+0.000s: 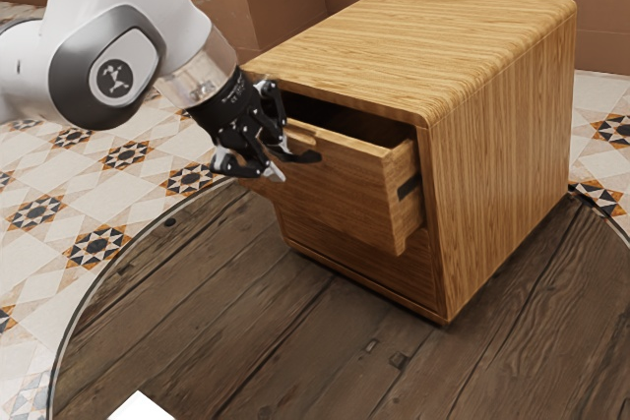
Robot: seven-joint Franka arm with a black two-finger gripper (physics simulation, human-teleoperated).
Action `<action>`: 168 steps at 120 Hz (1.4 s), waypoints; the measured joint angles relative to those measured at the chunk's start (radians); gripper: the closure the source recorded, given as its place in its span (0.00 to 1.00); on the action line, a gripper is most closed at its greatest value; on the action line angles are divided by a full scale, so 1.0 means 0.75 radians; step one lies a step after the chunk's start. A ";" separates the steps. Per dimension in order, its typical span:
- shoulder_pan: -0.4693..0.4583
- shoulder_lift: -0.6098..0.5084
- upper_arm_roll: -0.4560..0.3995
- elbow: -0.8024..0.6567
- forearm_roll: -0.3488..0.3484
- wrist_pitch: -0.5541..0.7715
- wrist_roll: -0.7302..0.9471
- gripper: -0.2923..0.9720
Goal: Pull the drawer handle with one arm to open the drawer
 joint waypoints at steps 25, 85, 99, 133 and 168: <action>0.005 -0.074 0.000 -0.071 0.011 0.001 -0.016 0.79; 0.008 -0.302 0.000 -0.280 0.026 -0.029 -0.038 0.84; 0.011 -0.362 0.001 -0.325 0.035 -0.044 -0.041 0.84; 0.018 -0.501 -0.001 -0.424 0.054 -0.099 -0.056 0.85; 0.035 -0.565 -0.001 -0.462 0.072 -0.126 -0.066 0.83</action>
